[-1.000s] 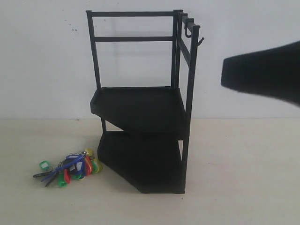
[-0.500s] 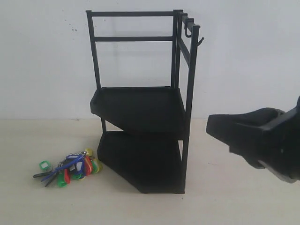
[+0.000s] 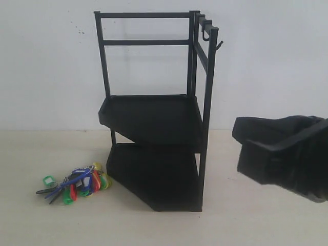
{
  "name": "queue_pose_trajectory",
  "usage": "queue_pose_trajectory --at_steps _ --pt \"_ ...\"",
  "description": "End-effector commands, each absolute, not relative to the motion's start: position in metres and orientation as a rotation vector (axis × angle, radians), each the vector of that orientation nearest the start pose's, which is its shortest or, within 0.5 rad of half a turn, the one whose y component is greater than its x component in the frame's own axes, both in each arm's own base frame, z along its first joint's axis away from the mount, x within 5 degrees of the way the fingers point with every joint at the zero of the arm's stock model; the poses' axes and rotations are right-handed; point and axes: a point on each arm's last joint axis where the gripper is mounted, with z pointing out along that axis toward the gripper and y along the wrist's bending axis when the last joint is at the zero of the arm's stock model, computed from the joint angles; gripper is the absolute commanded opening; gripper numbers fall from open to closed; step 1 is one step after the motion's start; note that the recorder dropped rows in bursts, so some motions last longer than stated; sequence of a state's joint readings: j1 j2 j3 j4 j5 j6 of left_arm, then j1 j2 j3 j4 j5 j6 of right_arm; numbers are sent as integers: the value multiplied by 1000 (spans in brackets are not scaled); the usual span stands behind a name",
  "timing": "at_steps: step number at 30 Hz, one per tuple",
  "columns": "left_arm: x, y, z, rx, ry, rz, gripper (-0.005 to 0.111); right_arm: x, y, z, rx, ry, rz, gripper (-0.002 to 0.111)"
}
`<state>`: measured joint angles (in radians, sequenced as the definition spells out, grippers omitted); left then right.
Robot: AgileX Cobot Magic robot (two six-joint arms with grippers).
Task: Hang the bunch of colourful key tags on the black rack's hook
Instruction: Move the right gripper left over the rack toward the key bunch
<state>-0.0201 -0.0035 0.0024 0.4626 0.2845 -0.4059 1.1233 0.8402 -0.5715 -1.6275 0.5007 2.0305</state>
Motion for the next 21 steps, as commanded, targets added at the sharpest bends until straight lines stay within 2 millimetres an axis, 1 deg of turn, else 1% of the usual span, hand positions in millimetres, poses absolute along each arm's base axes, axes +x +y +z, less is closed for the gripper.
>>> queue_pose_trajectory --at_steps 1,3,5,7,9,12,16,18,21 --pt "55 10 190 -42 1737 118 4 113 134 321 -543 1717 419 0" --pt "55 10 190 -42 1737 118 4 115 136 319 -686 1774 278 0" --pt "55 10 190 -42 1737 118 4 115 140 319 -805 1842 206 0" --pt "55 10 190 -42 1737 118 4 113 150 323 -896 1884 229 0" --pt "55 10 190 -42 1737 118 4 111 163 329 -951 1880 313 0" --pt "55 10 190 -42 1737 118 4 115 184 336 -951 1864 420 0" --pt "55 10 190 -42 1737 118 4 126 214 340 -949 1883 465 0" --pt "55 10 190 -42 1737 118 4 134 233 340 -942 1916 484 0" --pt "55 10 190 -42 1737 118 4 152 262 329 -919 1992 491 0"
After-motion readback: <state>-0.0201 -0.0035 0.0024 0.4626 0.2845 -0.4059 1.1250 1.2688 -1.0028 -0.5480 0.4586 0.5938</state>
